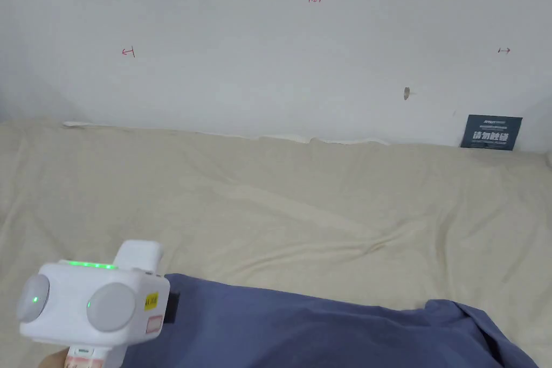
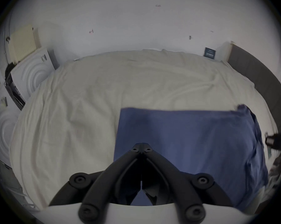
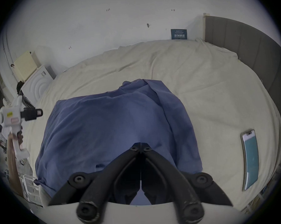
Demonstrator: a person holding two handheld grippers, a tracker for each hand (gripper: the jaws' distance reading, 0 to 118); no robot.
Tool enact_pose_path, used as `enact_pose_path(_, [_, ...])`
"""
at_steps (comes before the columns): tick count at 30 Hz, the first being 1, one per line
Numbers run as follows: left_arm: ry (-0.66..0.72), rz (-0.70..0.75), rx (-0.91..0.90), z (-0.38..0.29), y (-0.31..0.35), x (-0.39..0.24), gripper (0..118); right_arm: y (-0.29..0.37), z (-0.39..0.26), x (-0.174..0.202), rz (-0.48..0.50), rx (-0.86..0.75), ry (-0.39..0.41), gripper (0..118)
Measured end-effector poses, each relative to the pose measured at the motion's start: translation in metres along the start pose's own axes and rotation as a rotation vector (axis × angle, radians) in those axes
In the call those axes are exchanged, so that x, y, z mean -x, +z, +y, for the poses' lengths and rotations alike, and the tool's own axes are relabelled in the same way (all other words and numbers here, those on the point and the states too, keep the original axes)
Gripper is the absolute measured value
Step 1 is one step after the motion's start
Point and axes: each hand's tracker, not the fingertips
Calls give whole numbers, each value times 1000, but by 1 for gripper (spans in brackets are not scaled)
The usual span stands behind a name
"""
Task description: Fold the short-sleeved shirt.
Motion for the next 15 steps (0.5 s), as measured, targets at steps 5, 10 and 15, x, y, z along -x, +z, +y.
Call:
enact_pose_path(5, [3, 54, 89, 41, -60, 15, 0, -19, 10, 5, 27, 9, -16, 0])
enact_pose_path(10, [65, -28, 147, 60, -89, 23, 92, -25, 14, 7, 41, 13, -24, 0])
enact_pose_path(15, [79, -21, 208, 65, -111, 22, 94, -28, 13, 5, 40, 14, -27, 0])
